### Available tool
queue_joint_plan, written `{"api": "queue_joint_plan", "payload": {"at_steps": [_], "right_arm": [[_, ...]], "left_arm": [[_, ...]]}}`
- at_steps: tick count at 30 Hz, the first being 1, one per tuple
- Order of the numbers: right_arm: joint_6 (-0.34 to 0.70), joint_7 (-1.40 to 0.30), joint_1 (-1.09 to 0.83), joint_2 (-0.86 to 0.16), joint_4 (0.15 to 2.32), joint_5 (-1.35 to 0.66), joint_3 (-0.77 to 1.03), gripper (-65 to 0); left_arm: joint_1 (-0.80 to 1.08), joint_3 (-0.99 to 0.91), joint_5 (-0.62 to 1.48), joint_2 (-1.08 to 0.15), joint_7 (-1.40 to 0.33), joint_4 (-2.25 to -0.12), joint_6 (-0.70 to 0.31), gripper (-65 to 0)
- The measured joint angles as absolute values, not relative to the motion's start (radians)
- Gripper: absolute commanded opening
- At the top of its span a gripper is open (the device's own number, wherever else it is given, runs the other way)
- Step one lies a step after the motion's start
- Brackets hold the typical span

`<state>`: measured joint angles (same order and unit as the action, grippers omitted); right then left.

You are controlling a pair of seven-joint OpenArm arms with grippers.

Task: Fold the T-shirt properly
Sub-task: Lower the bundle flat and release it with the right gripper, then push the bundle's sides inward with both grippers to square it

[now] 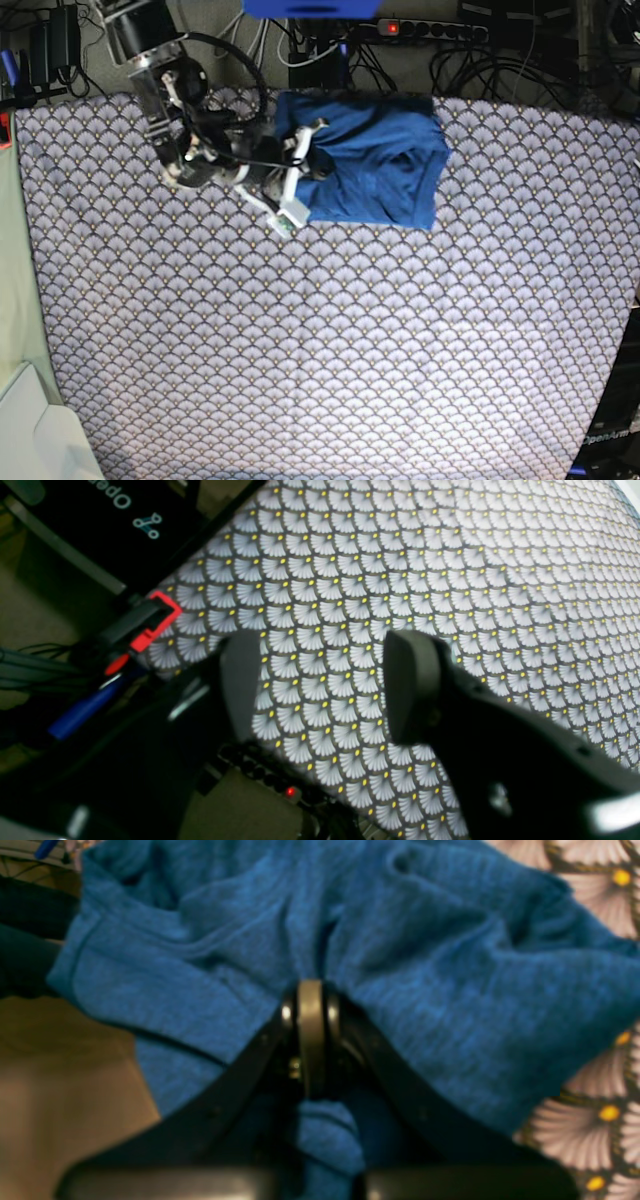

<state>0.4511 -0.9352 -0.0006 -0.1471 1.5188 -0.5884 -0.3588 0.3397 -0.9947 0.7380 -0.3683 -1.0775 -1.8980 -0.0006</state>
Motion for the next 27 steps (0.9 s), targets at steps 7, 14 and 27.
{"api": "queue_joint_plan", "payload": {"at_steps": [7,14,27], "right_arm": [[0.451,-0.935,0.003,-0.156,1.519,-0.592,-0.359,-65.0],[0.45,-0.976,-0.008,-0.186,1.631,-0.556,-0.357,-65.0],[0.451,-1.064,-0.034,-0.202,1.858,-0.577,-0.325,-64.6]], "left_arm": [[0.34,-0.992,0.738,-0.345,-1.075,-1.898,-0.001,-26.9],[0.344,-0.95,0.736,-0.334,-1.075,-1.898,-0.001,-19.3],[0.323,-0.459,0.737,-0.273,-1.073,-1.894,0.002,-13.1]]}}
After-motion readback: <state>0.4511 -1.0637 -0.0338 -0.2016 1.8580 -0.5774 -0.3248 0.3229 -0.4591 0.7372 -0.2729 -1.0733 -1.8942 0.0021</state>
